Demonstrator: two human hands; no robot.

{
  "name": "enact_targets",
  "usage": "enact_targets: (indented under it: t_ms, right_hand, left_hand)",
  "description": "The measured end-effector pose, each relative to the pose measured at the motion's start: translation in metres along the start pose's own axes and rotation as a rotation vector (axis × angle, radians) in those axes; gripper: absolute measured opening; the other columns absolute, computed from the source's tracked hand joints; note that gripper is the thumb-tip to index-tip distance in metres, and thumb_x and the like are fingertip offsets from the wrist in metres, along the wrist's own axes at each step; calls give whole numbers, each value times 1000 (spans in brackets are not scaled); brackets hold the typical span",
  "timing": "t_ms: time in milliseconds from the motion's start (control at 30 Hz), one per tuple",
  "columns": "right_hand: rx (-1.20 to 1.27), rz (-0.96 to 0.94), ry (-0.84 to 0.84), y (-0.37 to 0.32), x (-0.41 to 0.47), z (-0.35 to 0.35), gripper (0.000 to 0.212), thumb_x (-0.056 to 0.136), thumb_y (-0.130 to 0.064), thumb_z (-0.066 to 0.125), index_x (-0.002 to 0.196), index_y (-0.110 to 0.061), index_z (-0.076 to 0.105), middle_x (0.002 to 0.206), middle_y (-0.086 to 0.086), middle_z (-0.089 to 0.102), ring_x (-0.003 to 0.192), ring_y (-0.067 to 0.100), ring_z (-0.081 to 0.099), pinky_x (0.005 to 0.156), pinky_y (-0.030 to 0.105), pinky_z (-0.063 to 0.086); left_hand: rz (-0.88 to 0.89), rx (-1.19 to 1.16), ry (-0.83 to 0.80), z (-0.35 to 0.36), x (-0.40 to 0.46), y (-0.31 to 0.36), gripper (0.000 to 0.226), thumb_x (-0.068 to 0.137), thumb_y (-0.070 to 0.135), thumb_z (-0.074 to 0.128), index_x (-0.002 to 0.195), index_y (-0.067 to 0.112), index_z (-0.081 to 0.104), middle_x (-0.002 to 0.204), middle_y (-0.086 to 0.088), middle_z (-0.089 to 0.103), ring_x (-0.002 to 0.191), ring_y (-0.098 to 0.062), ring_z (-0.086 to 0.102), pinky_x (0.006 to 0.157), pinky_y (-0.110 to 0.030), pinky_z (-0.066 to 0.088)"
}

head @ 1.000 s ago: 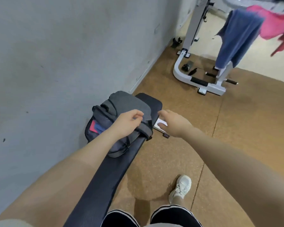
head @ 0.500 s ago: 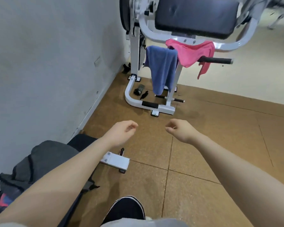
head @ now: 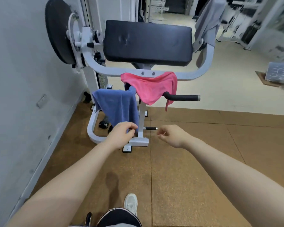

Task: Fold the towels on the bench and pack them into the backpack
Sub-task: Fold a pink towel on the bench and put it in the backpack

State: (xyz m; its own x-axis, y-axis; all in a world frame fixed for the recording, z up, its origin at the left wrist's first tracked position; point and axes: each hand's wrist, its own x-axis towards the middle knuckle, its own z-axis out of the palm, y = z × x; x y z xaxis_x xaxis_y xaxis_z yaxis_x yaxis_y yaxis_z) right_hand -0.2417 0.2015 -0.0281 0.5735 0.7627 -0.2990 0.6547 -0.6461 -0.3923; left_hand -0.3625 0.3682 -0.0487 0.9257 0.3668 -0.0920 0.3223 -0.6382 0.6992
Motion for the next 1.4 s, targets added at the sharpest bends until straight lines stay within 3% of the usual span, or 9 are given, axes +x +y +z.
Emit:
enact_targets:
  t_ms: [167,300,567,833,1000,1100,1233,1300,1400]
  right_hand:
    - [66,-4,133,28,91,-64,25,92,-17,48,108,-3,62,112,12,65,104,28,58,90,38,46]
    - [102,-19,214,67,152,-99,23,91,-15,48,106,-7,64,108,8,67,100,25,60,82,30,45]
    - [86,-82,252,147,302,-162,28,94,-15,45,115,-6,61,117,11,63,104,24,58,84,28,42]
    - [-200,-275,-1,207,437,-180,39,90,-15,45,129,-11,48,134,13,44,117,32,48,93,37,43]
    - [-591,-545,85,218,457,-172,19,86,-16,54,102,-9,62,114,16,52,106,34,52,73,38,44]
    - [-411,-670,144,214,463,-173,13,82,-21,58,83,-10,63,88,11,61,80,33,60,63,37,46]
    - [27,-759,-107,168,453,-198,18,95,-23,43,98,-9,54,86,9,65,80,29,58,71,38,45]
    - [171,-891,-205,136,443,-208,5,93,-19,50,93,-17,55,78,-6,64,75,16,58,69,26,42]
    - [315,-1025,-324,85,417,-220,15,85,-23,56,80,-36,51,73,-21,55,69,-7,52,66,7,37]
  left_hand:
    - [-12,-76,25,-22,120,18,29,96,14,42,119,16,58,111,1,61,85,-2,52,65,-13,39]
    - [0,-129,74,-18,200,32,28,94,10,44,119,12,58,124,-3,58,114,-15,51,88,-21,36]
    - [-75,-171,158,1,331,37,29,92,8,46,120,11,56,123,1,56,111,-7,48,93,-17,33]
    - [-351,-318,331,24,422,36,29,90,2,48,117,7,58,117,-7,61,107,-15,55,93,-21,39]
    - [-379,-215,399,41,436,29,29,88,2,50,114,9,61,116,-6,58,105,-13,52,87,-18,36]
    - [-328,-155,425,41,437,31,31,88,0,49,116,9,59,112,-1,54,103,-11,47,82,-13,33]
    - [-360,-281,574,23,420,40,29,93,6,48,118,17,58,111,3,55,98,-5,52,87,-8,40]
    - [-364,-446,620,10,398,45,22,91,15,53,106,29,63,99,5,64,90,-3,59,87,-15,46]
    - [-365,-538,724,-11,348,58,13,73,41,61,85,37,66,81,14,66,80,-2,59,77,-15,47]
